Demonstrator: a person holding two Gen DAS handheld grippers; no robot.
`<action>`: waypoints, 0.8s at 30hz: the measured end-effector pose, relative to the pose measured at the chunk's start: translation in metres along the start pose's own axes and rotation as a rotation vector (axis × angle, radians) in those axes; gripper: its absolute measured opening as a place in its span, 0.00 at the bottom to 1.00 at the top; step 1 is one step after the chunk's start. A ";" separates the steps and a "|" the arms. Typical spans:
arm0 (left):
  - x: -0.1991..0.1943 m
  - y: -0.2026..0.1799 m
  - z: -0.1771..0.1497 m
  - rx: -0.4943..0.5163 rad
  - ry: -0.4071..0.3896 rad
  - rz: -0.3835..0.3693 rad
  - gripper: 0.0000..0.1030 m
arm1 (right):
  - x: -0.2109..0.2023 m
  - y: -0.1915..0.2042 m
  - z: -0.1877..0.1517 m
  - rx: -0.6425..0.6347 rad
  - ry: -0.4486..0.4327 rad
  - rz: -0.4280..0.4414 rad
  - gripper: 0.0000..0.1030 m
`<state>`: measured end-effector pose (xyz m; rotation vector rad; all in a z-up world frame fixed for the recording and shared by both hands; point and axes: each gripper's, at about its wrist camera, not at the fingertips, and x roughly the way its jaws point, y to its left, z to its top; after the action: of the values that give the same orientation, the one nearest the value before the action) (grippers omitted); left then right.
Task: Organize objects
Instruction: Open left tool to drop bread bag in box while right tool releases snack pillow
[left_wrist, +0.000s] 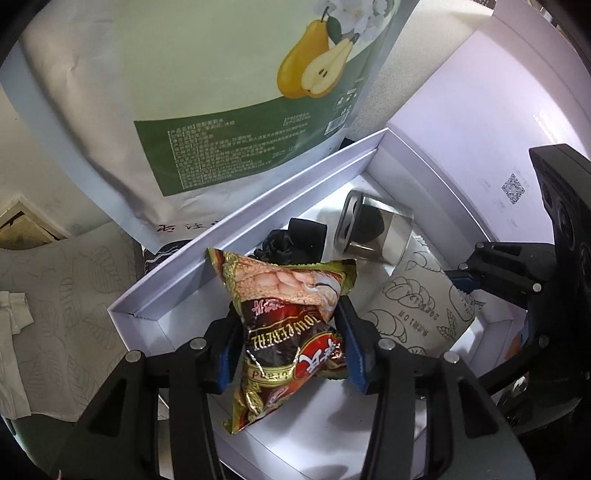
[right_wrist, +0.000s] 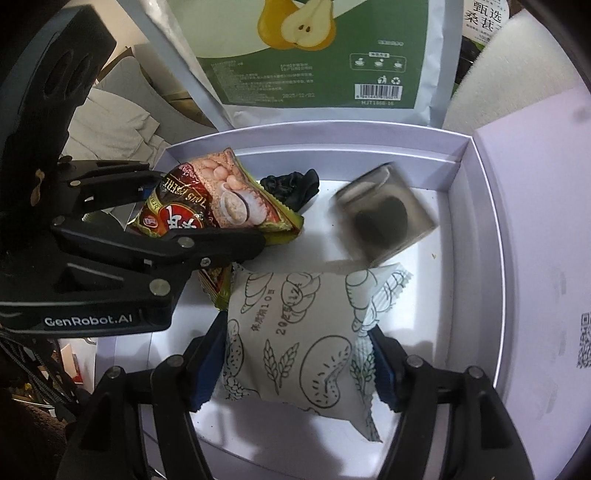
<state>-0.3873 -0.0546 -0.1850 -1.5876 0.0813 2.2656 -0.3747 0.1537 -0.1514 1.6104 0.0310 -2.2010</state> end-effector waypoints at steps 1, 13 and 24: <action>0.000 0.001 0.000 -0.003 0.003 0.002 0.47 | 0.000 0.000 0.000 -0.002 0.002 -0.004 0.68; -0.013 0.006 -0.009 -0.019 -0.015 0.053 0.56 | -0.009 0.008 -0.001 -0.033 0.015 -0.052 0.70; -0.045 0.004 -0.016 -0.058 -0.055 0.091 0.62 | -0.050 0.025 -0.003 -0.053 -0.046 -0.099 0.78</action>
<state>-0.3608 -0.0749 -0.1503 -1.5788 0.0744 2.4002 -0.3509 0.1476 -0.1010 1.5608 0.1577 -2.2909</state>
